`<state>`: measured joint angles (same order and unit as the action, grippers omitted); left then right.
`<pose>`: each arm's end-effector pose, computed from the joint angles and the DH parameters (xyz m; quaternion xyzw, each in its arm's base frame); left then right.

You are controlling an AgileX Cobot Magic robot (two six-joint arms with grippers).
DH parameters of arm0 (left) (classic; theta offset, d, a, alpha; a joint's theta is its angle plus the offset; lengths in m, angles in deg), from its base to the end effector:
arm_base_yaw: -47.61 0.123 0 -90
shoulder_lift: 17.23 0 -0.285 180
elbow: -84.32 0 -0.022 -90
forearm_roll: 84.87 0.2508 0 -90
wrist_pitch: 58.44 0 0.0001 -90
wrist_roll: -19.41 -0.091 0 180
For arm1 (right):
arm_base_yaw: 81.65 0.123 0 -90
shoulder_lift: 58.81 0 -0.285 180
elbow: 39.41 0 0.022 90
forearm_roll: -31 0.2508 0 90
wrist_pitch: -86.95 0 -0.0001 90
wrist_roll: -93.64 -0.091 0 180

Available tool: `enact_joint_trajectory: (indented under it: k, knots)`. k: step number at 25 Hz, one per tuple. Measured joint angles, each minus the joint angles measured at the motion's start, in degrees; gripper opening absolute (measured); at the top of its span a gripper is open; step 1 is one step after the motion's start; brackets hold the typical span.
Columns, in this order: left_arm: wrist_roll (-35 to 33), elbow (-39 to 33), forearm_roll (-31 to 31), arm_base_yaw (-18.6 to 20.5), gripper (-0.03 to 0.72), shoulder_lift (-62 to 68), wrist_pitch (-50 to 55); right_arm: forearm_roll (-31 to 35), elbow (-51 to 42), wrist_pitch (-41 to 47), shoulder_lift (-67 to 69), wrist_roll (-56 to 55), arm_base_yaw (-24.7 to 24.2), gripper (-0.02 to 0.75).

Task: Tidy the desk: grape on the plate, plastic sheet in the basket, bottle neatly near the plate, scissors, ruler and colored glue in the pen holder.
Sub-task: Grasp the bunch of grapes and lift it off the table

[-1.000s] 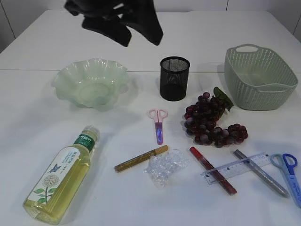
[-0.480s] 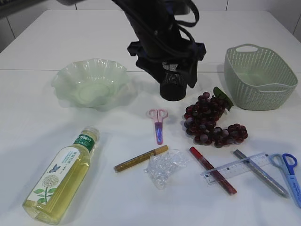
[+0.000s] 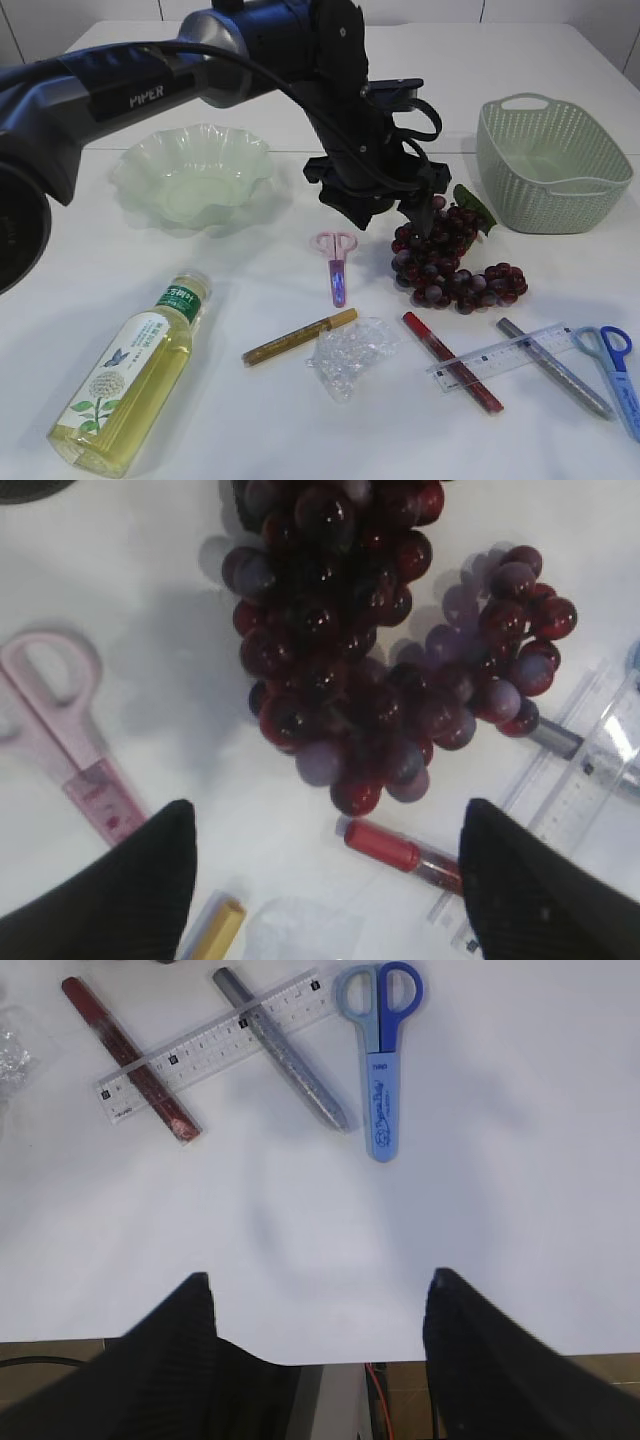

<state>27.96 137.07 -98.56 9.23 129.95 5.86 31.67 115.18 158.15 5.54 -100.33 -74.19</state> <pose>0.3990 -0.3408 0.1975 0.2212 0.9509 -0.1785 0.1223 0.1555 0.0214 0.3169 0.0569 0.9846 0.0364 0.1614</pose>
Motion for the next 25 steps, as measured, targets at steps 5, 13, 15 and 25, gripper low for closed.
enact_joint_trajectory:
  k: [5, 13, 15, 25]
  knots:
    - [0.0, 0.0, -2.9, 0.0, 0.596, 1.5, -6.0, 0.1, 0.0, -0.1, 0.0, 0.0, 0.0, 0.511]
    - [0.0, 0.1, -3.3, 0.0, 0.593, 1.7, -11.1, 0.1, 0.0, -0.1, 0.0, 0.0, 0.0, 0.511]
    - [0.0, 0.3, -3.2, 0.0, 0.593, 2.1, -11.4, 0.1, 0.0, -0.3, 0.0, 0.0, 0.0, 0.511]
    - [0.0, 0.3, -3.2, 0.0, 0.592, 5.9, -12.4, 0.1, 0.0, -0.5, 0.0, 0.0, 0.0, 0.511]
